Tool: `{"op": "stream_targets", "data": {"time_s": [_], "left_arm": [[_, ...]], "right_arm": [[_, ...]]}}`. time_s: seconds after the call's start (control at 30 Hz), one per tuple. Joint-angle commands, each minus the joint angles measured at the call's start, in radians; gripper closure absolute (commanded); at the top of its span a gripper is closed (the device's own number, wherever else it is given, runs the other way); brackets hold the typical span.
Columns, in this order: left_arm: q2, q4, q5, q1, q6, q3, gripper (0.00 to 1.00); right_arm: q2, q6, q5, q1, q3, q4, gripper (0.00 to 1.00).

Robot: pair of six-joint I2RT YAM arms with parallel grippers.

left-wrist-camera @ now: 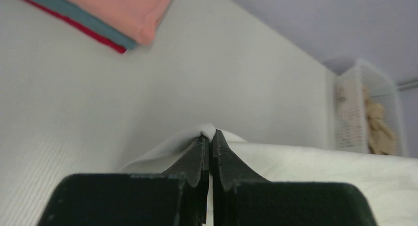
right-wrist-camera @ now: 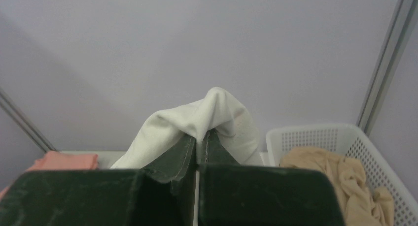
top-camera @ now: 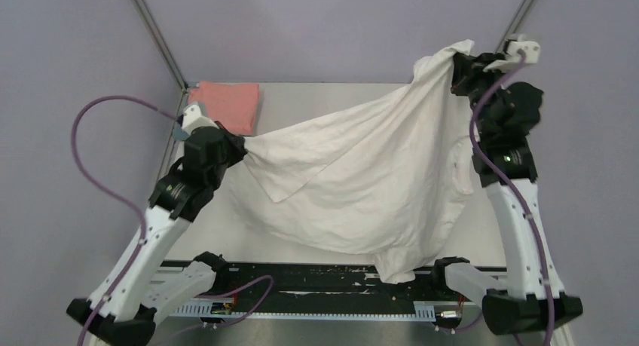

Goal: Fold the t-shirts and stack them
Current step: Flatten out the tshirt

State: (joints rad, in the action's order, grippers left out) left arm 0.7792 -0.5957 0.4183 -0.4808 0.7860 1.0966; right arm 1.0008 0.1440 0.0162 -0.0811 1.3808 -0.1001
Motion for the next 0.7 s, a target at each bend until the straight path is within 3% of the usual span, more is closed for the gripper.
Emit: {"op": "stream_targets", "data": {"time_s": [0.0,0.07,0.17,0.23,0.3,0.33,0.37,0.4,0.53,0.67], "left_arm": [[0.281,0.04,0.078,0.1,0.094,-0.066,1.0],[0.395,0.149,0.009,0.163,0.078,-0.104,0.91],[0.606,0.236,-0.158,0.223,0.047,-0.087,0.9],[0.736,0.26,-0.193,0.255,0.044,-0.013,0.87],[0.859,0.258,-0.238,0.286,0.034,0.076,0.69],[0.891,0.242,-0.254,0.306,0.031,0.107,0.36],[0.948,0.232,-0.283,0.312,0.023,0.171,0.21],[0.968,0.215,-0.29,0.321,0.019,0.198,0.05],[0.975,0.197,-0.302,0.324,-0.013,0.269,0.0],[0.874,0.174,-0.31,0.324,0.0,0.207,0.0]], "right_arm": [[0.231,0.006,-0.091,0.001,-0.071,0.126,1.0],[0.386,0.004,-0.105,-0.001,-0.071,0.17,1.0],[0.61,0.004,-0.11,0.0,0.001,0.188,1.0],[0.767,0.003,-0.094,-0.002,0.089,0.189,1.0],[0.917,-0.018,-0.114,-0.012,0.207,0.162,0.98],[0.989,-0.038,-0.137,-0.019,0.268,0.14,0.95],[1.045,-0.059,-0.158,-0.03,0.336,0.116,0.89],[1.091,-0.082,-0.172,-0.038,0.395,0.089,0.76],[1.16,-0.13,-0.22,-0.073,0.526,0.015,0.03],[1.043,-0.069,-0.227,-0.107,0.448,-0.056,0.0]]}}
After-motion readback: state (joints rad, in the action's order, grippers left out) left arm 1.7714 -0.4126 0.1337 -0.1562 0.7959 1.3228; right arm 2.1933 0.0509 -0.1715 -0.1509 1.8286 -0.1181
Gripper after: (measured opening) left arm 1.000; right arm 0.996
